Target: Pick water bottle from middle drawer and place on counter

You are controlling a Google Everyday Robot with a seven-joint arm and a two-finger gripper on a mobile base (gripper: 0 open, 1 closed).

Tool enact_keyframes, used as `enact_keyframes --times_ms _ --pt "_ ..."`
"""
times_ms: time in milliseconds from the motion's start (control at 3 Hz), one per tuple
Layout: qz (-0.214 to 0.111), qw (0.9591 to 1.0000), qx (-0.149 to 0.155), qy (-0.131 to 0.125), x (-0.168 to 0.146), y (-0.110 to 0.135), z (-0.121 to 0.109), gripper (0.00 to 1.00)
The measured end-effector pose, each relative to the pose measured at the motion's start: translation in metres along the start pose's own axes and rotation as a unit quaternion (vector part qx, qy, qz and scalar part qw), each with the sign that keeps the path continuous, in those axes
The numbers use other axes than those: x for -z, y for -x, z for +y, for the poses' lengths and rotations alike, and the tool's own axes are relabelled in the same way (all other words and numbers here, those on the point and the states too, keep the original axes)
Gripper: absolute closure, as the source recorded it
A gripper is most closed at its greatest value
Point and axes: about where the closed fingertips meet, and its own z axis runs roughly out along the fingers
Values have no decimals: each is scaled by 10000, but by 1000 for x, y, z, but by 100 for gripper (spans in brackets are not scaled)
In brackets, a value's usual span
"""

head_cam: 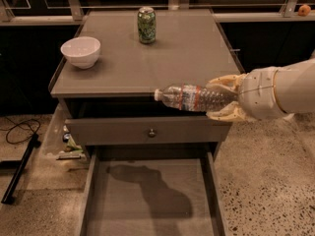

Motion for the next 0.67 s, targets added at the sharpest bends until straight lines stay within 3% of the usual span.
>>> enact_keyframes --times_ms 333,667 --pt "0 10000 0 0 0 0 0 100" --pt "-16 10000 -21 25 -13 -4 -25 100"
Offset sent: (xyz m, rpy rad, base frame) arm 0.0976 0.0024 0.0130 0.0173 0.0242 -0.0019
